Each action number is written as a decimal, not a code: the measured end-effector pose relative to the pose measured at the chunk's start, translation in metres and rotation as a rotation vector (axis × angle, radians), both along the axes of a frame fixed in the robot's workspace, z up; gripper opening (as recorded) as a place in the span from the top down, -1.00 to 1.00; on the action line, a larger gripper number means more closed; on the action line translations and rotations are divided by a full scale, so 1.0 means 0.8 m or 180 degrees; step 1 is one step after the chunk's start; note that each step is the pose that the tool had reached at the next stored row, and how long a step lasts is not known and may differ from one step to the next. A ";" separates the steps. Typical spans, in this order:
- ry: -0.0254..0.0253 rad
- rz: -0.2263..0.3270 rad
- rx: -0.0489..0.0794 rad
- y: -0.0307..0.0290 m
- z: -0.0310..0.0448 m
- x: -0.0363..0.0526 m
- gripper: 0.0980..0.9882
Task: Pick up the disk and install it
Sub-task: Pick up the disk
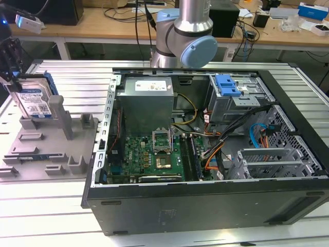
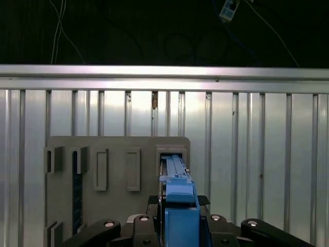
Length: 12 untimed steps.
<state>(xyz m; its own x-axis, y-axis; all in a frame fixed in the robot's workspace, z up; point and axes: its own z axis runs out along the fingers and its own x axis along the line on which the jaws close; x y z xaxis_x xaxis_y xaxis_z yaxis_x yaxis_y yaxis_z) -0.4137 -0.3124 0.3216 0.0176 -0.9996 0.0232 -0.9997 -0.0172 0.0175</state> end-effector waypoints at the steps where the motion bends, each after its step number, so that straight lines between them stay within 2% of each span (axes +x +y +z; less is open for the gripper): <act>1: 0.0000 0.0000 0.0000 0.0000 0.0024 0.000 0.40; 12: 0.0000 0.0000 0.0000 0.0000 0.0371 0.000 0.40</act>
<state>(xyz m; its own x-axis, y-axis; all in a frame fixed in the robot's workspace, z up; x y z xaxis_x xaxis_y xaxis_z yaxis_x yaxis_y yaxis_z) -0.4136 -0.3124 0.3513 0.0177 -0.9996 0.0233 -0.9997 -0.0173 0.0176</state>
